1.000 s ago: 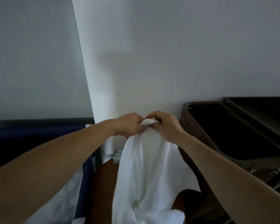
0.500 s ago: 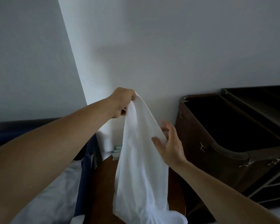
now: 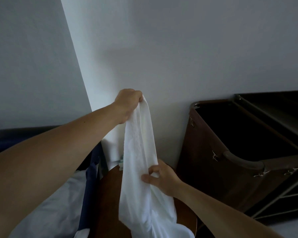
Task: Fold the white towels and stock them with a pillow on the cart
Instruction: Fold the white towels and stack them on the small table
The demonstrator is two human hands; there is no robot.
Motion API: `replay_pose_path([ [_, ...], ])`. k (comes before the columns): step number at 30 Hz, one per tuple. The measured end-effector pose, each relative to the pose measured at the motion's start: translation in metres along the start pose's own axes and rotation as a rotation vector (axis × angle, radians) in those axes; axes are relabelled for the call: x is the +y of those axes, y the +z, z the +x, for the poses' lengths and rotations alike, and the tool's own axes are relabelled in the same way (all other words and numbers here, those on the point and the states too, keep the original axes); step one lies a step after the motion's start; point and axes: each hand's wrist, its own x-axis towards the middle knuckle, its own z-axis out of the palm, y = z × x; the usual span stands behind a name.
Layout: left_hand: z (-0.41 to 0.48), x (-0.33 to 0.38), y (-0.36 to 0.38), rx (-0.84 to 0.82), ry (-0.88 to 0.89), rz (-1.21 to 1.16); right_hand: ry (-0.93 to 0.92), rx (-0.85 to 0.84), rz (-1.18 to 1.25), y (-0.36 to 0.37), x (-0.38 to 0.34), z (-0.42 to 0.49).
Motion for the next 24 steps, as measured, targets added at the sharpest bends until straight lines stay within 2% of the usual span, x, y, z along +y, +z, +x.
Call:
replay_pose_path([
  [4,0.013,-0.011,-0.016,0.106,0.045,0.099,-0.014,-0.019,-0.183,-0.009,0.018,-0.002],
  [6,0.023,-0.02,-0.029,0.172,0.098,0.299,0.003,0.029,-0.218,-0.018,0.026,-0.005],
  [8,0.031,-0.031,-0.039,0.155,0.144,0.524,0.022,0.123,-0.193,-0.029,0.029,-0.008],
  [11,0.033,-0.051,-0.048,-0.026,0.099,0.815,-0.033,0.183,-0.181,-0.041,0.017,-0.006],
  [14,0.017,-0.06,-0.047,-0.426,0.008,1.262,-0.162,0.189,-0.158,-0.048,-0.003,-0.003],
  [15,0.007,-0.06,-0.045,-0.565,-0.003,1.34,-0.208,0.185,-0.166,-0.05,-0.011,-0.001],
  [17,-0.009,-0.059,-0.035,-0.758,0.064,1.282,-0.284,0.178,-0.204,-0.056,-0.029,0.003],
  [20,-0.031,-0.065,-0.008,-0.904,0.136,0.883,-0.362,0.166,-0.227,-0.06,-0.049,0.008],
  [21,-0.037,-0.07,0.0,-0.9,0.161,0.819,-0.379,0.162,-0.208,-0.061,-0.052,0.008],
  [24,-0.041,-0.088,0.013,-0.747,0.317,0.777,-0.39,0.203,-0.174,-0.062,-0.05,0.009],
])
